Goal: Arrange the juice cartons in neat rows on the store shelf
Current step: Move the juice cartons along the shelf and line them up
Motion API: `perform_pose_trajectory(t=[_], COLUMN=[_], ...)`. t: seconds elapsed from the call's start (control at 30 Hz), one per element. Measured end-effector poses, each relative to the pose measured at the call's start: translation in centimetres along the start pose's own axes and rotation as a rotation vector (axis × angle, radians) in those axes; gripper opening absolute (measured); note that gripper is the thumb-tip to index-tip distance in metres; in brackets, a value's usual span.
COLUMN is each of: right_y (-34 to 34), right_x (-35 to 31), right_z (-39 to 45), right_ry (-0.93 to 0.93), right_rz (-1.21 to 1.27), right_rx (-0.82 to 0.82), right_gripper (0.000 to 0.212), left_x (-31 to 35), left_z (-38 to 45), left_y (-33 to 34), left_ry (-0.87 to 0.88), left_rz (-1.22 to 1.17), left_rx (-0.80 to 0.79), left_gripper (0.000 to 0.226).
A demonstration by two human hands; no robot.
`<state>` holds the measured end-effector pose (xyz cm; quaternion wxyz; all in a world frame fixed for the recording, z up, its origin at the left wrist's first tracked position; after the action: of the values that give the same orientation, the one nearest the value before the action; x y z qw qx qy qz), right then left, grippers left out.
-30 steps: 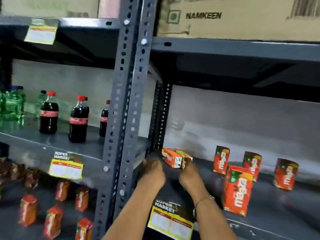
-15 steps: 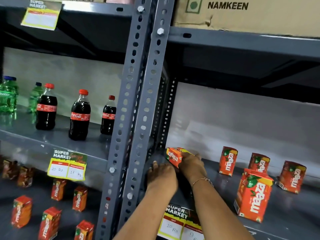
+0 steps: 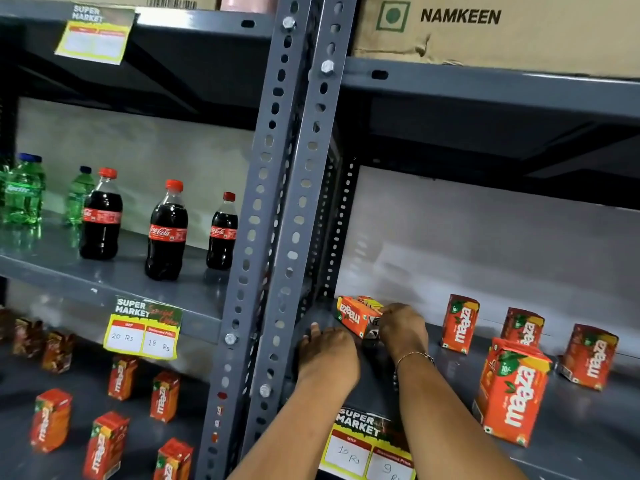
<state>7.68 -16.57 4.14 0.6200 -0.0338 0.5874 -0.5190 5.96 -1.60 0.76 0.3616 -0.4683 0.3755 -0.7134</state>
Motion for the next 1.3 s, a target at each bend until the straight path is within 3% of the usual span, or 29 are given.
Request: perform_pose_trajectory(t=[0.23,0.53,0.77,0.9,0.97,1.03,1.13,1.23,1.3], right_y=[0.0,-2.1,-1.7,-2.1,-1.2,0.1,1.2,1.6,1.9], right_x=[0.5,3.2,5.6,5.1,4.3,3.6,2.5,1.6,1.4], right_z=[1.6,1.1,1.2,-0.1,-0.7,-1.0,-1.7,-2.5,-2.8], right_ry=[0.038,0.158,0.324,0.299,0.280,0.258,0.162,0.021,-0.036], right_rz=[0.132,0.375,0.749,0.877,0.950,0.876,0.573,0.265,0.220], right_rx=[0.103,0.242,0.131,0.254,0.197,0.077,-0.015,-0.066,-0.107], right_gripper=[0.019,0.031,0.048,0.031,0.030,0.044,0.063,0.046,0.031], left_x=[-0.1,-0.2,-0.1,-0.1,-0.1,-0.1,-0.1,-0.1,-0.3], left_z=[-0.1,-0.2,-0.3,-0.2,-0.2,-0.2,-0.2,-0.3,-0.3], left_y=[-0.1,-0.3,-0.4,-0.3,-0.3,-0.3,-0.3,-0.5,-0.5], left_ry=[-0.018,-0.044,-0.034,-0.028,-0.022,-0.012,-0.001,0.009,-0.018], left_rz=[0.013,0.003,0.010,0.015,0.009,-0.005,-0.035,-0.051,-0.068], left_rx=[-0.008,-0.015,-0.004,0.004,0.011,0.014,0.014,0.036,0.033], left_gripper=[0.044,0.043,0.040,0.040,0.039,0.040,0.042,0.039,0.039])
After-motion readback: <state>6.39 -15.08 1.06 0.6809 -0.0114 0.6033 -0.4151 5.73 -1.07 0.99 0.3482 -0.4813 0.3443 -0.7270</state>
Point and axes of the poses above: each hand's wrist, its own z-axis towards the middle knuckle, its own y-axis out of the palm, x = y × z, the point moved 7 cm from there along z, towards the middle knuckle, and after that the axes turned 2 degrees about z, right-handed, at the moved point
